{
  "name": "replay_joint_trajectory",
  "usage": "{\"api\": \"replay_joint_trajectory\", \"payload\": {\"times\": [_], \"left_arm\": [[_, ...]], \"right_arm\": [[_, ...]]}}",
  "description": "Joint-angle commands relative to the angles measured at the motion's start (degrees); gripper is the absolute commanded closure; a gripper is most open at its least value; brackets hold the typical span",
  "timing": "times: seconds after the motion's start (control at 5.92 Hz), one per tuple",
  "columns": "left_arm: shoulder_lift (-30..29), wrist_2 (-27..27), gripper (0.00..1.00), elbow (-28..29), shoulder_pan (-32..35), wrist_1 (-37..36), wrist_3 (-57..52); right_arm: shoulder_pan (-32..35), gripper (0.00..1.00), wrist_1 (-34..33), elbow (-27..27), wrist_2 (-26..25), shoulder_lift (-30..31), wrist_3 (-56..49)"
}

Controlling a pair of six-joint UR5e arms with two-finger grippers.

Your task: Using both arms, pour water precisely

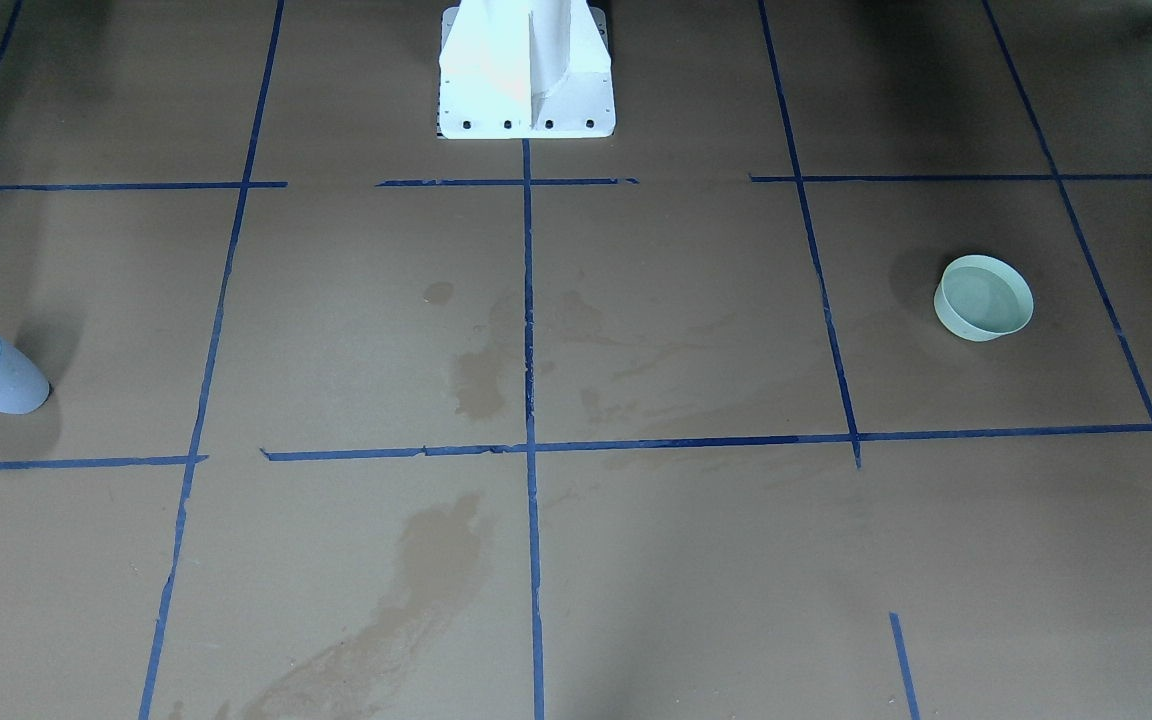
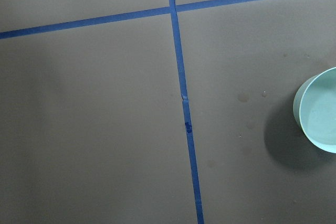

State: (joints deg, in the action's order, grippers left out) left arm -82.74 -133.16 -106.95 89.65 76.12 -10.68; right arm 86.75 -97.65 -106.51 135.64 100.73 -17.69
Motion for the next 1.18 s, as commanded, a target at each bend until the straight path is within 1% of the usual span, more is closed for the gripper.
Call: {"api": "replay_joint_trajectory", "payload": {"times": [0.0,1.01], "left_arm": [[0.39,-0.17,0.0,-1.06,0.0,-0.19,0.04],[0.3,-0.08,0.0,-1.67,0.0,-0.36,-0.31]], "right_arm": [[0.0,0.0,0.17,-0.01,0.06,-0.01,-0.24],[0.0,0.0,1.58,-0.54,0.07,0.25,-0.15]]}}
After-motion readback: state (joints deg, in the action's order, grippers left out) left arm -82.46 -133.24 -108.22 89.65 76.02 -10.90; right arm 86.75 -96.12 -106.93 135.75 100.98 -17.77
